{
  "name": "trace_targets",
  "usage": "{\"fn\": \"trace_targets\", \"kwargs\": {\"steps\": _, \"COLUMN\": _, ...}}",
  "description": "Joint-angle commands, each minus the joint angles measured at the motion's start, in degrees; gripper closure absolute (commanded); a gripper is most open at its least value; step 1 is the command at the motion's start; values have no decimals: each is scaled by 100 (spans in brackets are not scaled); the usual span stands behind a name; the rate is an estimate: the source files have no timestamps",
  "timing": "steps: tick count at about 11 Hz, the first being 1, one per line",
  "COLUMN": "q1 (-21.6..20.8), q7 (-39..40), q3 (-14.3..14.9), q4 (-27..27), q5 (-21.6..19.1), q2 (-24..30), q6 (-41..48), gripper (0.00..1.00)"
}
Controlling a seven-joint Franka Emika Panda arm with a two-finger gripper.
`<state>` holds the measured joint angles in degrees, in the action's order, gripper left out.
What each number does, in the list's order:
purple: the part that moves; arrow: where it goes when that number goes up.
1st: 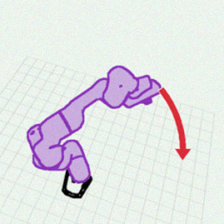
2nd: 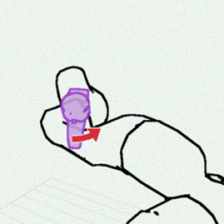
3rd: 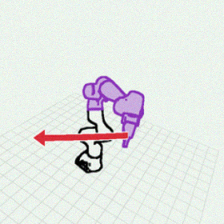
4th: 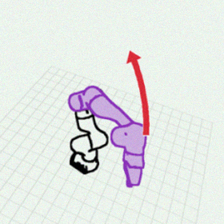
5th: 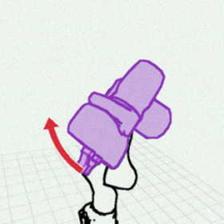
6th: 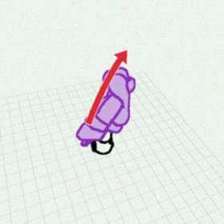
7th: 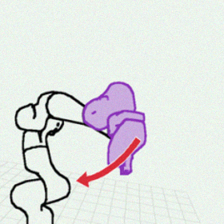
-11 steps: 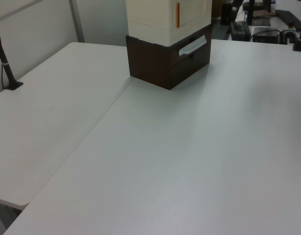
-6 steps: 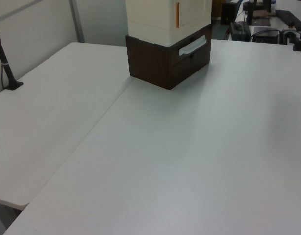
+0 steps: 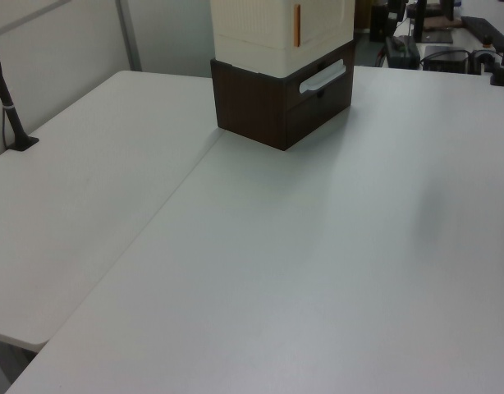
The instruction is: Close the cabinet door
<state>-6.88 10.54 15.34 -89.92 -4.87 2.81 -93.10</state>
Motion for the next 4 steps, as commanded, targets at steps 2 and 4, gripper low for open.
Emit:
{"fn": "trace_targets", "kwargs": {"steps": 2, "q1": 99, "q7": -78, "q3": -40, "q4": -122, "q5": 100, "q2": 79, "q6": -139, "gripper": 0}}
{"fn": "trace_targets", "kwargs": {"steps": 4, "q1": 99, "q7": -70, "q3": -40, "q4": -122, "q5": 162, "q2": 97, "q6": -112, "gripper": 0}}
